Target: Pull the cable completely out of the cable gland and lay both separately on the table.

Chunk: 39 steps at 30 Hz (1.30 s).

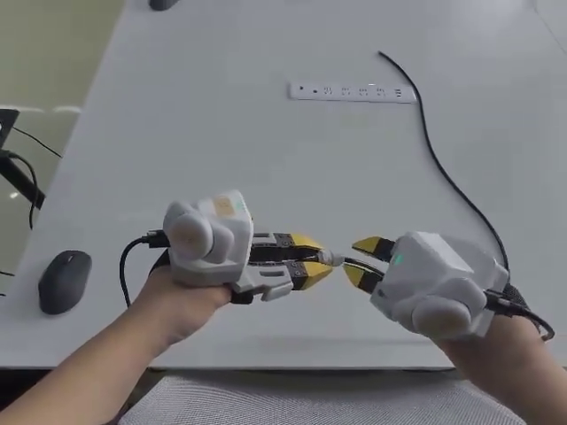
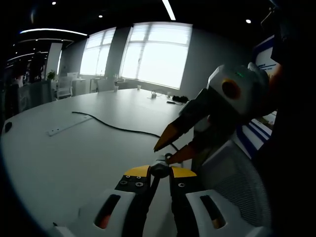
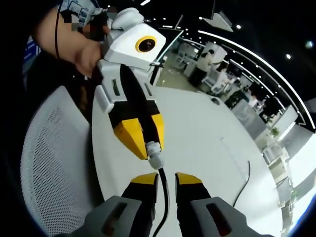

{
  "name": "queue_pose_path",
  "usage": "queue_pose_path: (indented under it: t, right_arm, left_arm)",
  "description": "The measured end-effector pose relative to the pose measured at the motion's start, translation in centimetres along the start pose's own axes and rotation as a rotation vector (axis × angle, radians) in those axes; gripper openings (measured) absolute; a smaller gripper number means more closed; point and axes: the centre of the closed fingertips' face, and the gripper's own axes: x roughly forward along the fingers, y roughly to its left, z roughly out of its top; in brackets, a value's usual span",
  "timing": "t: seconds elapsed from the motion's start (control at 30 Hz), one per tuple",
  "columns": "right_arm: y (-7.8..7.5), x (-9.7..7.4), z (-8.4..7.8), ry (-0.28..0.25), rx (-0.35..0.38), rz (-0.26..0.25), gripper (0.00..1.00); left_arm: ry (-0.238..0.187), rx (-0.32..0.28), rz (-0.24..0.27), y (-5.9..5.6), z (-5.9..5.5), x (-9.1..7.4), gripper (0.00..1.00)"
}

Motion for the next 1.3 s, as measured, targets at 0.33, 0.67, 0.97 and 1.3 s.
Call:
queue_pose_path:
  t: [0.33,0.67,0.97,1.3]
  right_arm:
    - [0.7,0.3,-0.2,0.004,-0.020,0.016,0.01]
    - [0.1,0.1,-0.5,-0.004,0.052,-0.016,0.00]
    - [-0.4,-0.1,-2.3,0.018,0.158,-0.039,0.00]
    - [-1.3,-0.2,-5.8,0.060,0.320,-0.077,0.00]
  left_arm:
    - [0.010,-0.001,-0.004,-0.2,-0.3,0.2,0.15]
    - [-0.004,-0.003,0.005,-0.2,0.0,0.1,0.15]
    - [-0.003,0.004,0.005,-0.3,0.0,0.0,0.15]
    - [-0.011,0.004,0.012,-0.2,0.1,-0.2,0.15]
